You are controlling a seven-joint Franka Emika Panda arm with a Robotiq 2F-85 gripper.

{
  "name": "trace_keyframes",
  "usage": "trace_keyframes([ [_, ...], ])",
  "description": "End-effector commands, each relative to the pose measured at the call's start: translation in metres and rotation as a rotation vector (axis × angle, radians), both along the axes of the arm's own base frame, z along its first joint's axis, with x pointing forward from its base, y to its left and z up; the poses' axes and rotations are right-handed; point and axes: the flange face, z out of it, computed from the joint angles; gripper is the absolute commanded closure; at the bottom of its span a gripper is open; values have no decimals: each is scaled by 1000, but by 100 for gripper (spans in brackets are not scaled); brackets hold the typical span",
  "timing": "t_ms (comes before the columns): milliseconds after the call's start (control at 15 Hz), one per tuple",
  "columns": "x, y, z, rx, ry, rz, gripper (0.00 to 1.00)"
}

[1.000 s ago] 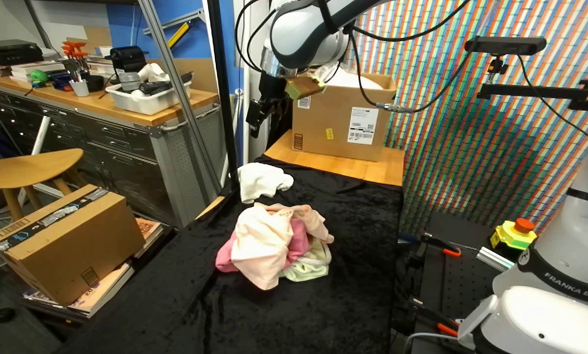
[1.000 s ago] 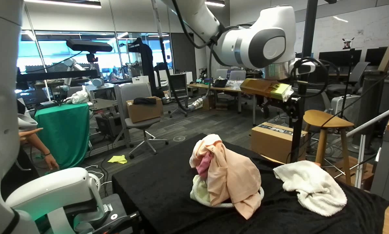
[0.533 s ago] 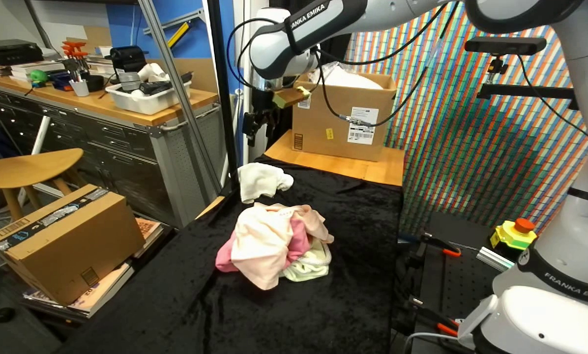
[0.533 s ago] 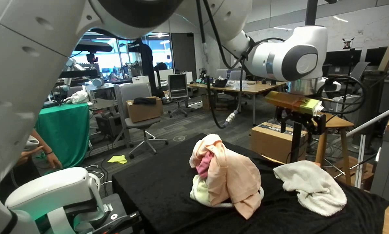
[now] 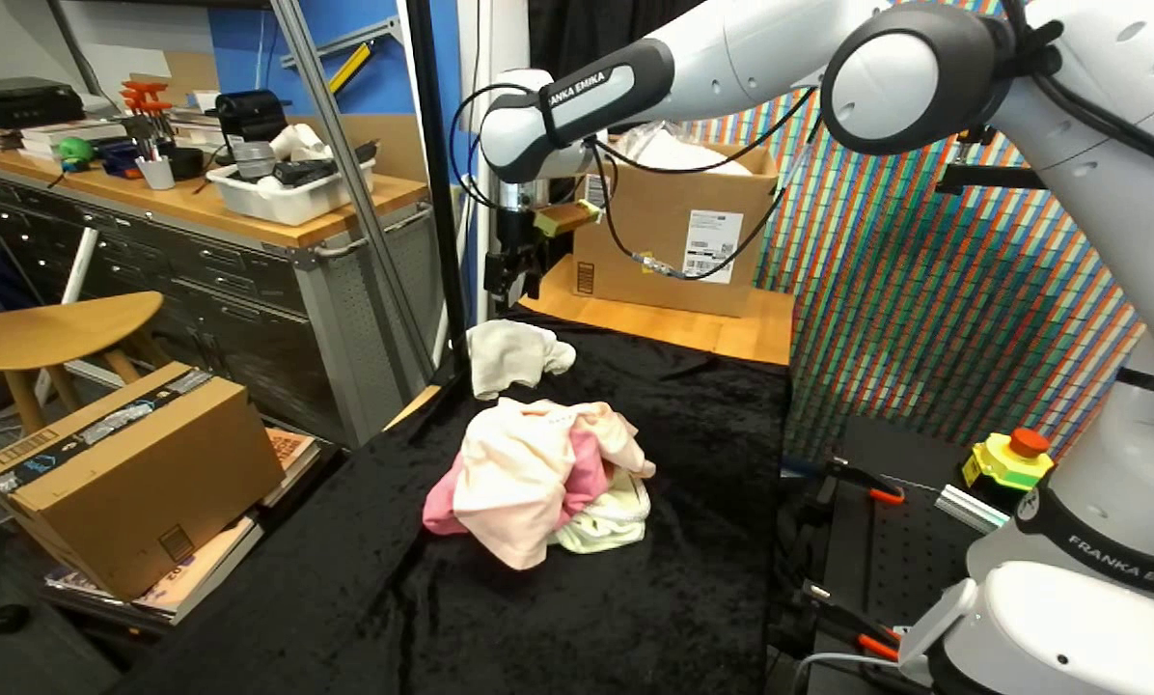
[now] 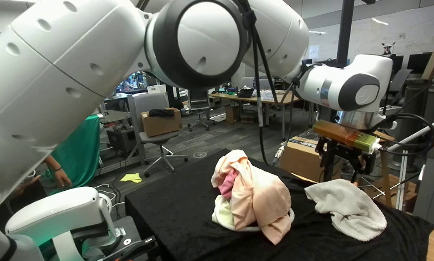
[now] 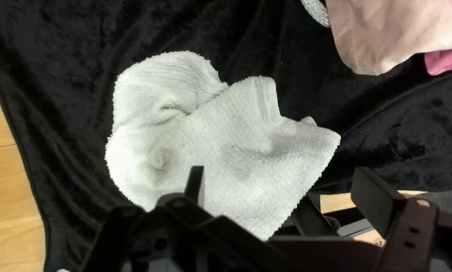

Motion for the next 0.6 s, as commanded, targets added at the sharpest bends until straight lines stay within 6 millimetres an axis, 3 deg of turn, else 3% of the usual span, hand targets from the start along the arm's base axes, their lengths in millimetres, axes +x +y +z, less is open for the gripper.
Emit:
trace_keyframes([
  [0,11,-9,-17,73,24,34,0],
  [533,16,5,-48,185,59,136,0],
])
